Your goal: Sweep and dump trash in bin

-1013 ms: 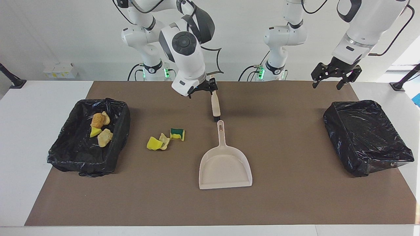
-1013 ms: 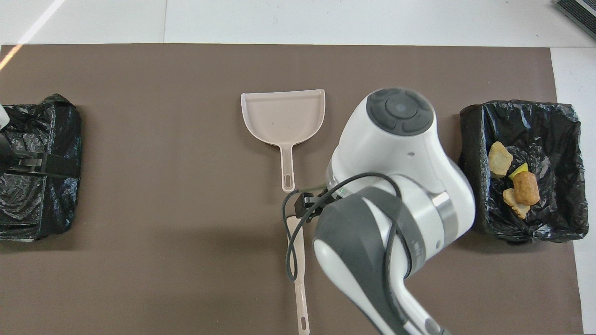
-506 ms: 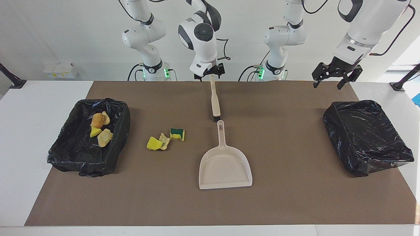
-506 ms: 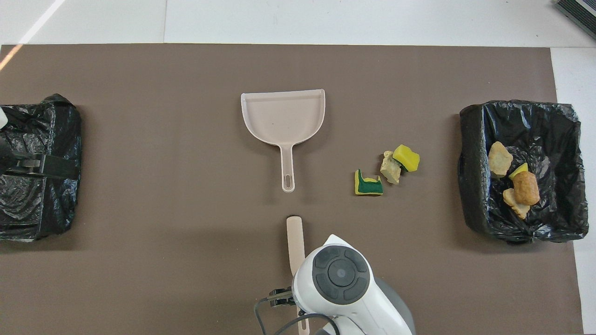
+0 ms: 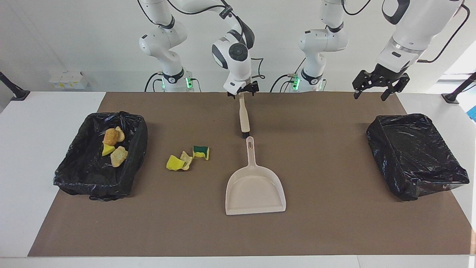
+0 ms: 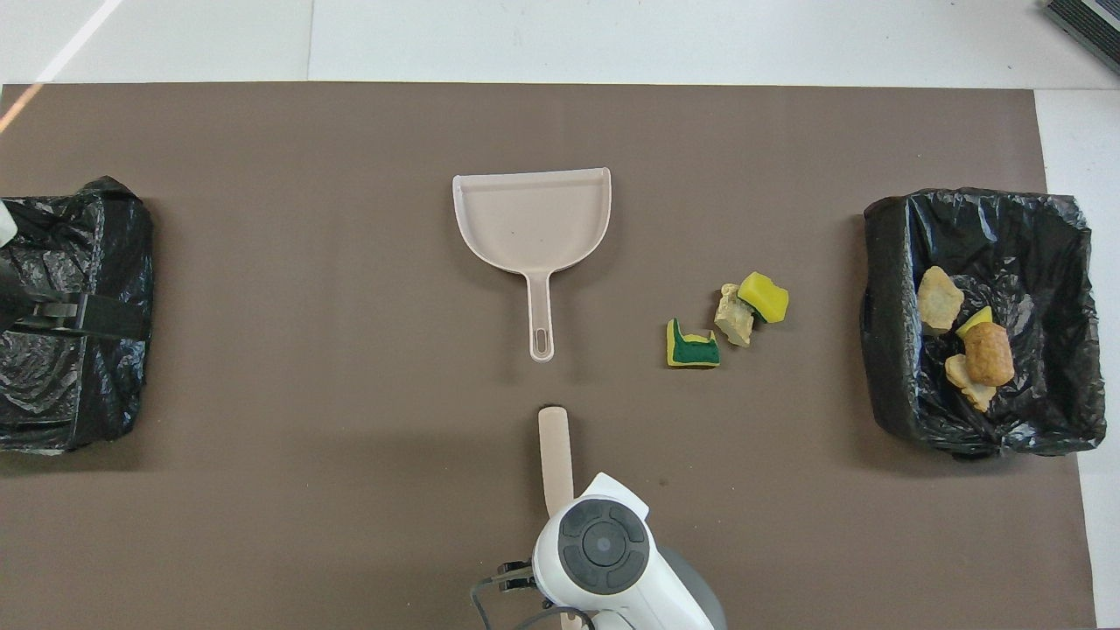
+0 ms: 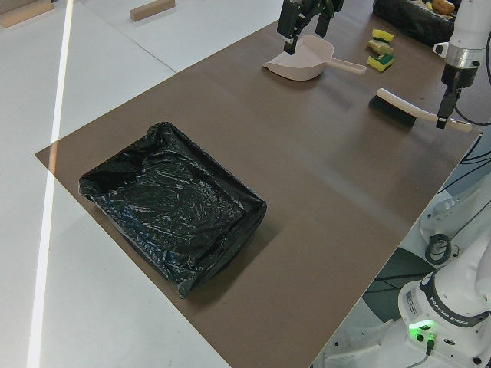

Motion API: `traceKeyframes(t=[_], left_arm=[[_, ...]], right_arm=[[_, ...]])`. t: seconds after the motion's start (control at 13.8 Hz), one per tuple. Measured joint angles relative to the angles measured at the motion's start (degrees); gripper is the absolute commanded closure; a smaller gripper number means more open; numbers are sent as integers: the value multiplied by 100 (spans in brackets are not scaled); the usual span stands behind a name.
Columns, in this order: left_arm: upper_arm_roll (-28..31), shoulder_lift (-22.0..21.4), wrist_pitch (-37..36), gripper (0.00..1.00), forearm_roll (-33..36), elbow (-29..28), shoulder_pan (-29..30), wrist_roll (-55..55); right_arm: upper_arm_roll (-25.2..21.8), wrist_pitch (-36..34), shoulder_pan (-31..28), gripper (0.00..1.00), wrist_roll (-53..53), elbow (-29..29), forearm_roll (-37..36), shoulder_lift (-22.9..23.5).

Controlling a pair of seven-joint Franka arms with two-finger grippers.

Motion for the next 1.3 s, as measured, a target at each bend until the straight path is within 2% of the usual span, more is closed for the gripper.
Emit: traceKeyframes(t=[0.14, 0.43, 0.72, 0.94, 1.3], left_arm=[[-11, -1, 27, 0, -2, -7, -3, -1], [-74, 23, 336, 0, -8, -41, -104, -34], [-115, 284, 692, 0, -25, -95, -682, -40], [-148, 741, 1303, 0, -41, -120, -1144, -116], [-162, 1368, 2326, 0, -96, -143, -1622, -558]], right_arm=[[0, 1, 10, 57, 0, -99, 1, -28], [0, 31, 68, 100, 0, -271, 2, -123], [-44, 2, 60, 100, 2, -234, 4, -132], [-96, -766, -198, 100, -6, -37, -217, -312], [-139, -2439, -1303, 100, -238, 109, -1210, -1544]])
